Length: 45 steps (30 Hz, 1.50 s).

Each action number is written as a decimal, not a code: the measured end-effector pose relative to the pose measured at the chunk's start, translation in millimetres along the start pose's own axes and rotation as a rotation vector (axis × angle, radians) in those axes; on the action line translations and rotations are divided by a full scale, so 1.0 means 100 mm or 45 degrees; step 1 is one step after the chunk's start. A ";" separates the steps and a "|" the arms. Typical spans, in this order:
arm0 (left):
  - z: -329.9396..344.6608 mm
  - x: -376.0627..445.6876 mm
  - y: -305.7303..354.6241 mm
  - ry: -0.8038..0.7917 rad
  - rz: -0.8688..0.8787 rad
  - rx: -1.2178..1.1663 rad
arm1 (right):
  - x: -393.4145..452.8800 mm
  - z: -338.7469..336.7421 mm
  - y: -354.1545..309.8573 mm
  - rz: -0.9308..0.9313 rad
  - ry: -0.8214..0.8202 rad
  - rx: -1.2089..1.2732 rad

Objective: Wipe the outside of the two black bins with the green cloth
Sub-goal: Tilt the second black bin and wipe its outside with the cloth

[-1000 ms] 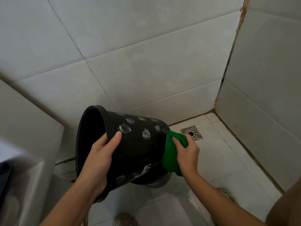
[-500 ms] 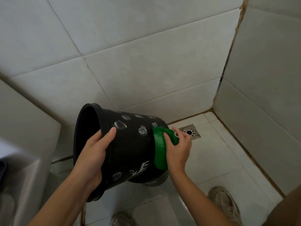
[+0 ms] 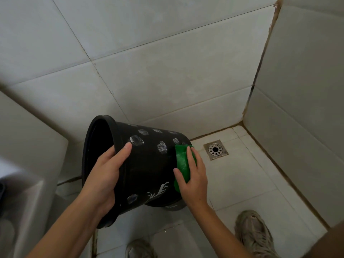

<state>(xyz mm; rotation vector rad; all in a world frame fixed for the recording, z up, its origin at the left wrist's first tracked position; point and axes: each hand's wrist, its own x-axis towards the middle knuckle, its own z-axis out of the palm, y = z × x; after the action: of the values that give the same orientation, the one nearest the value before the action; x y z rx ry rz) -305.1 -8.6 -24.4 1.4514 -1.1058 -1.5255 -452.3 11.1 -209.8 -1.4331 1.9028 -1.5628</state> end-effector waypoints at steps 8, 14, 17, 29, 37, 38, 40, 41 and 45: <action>0.02 -0.02 -0.04 -0.016 0.025 -0.024 | -0.13 0.13 -0.12 -0.155 0.157 0.029; 0.02 -0.04 -0.05 -0.054 0.033 -0.016 | -0.06 0.12 -0.02 0.001 0.198 0.004; 0.03 -0.04 -0.06 -0.052 0.048 -0.033 | -0.11 0.15 -0.06 0.021 0.215 0.007; 0.07 -0.08 -0.06 -0.054 0.078 0.011 | -0.10 0.13 -0.07 0.110 0.191 0.031; 0.08 -0.09 -0.06 -0.066 0.079 0.005 | -0.17 0.14 -0.03 -0.015 0.161 0.048; 0.08 -0.10 -0.06 -0.071 0.081 0.001 | -0.14 0.15 -0.02 0.074 0.180 0.072; 0.09 -0.10 -0.07 -0.076 0.092 0.013 | -0.16 0.18 -0.07 0.183 0.223 0.082; 0.09 -0.09 -0.08 -0.075 0.098 0.021 | -0.19 0.21 -0.12 0.188 0.237 0.078; 0.08 -0.08 -0.09 -0.060 0.106 0.030 | -0.35 0.26 -0.26 -0.031 0.178 0.067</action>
<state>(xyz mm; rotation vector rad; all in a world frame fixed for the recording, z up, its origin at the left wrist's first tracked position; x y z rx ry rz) -312.4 3.1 -29.6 1.3747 -1.2010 -1.4996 -404.2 26.9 -208.9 -1.3630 1.9111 -1.7534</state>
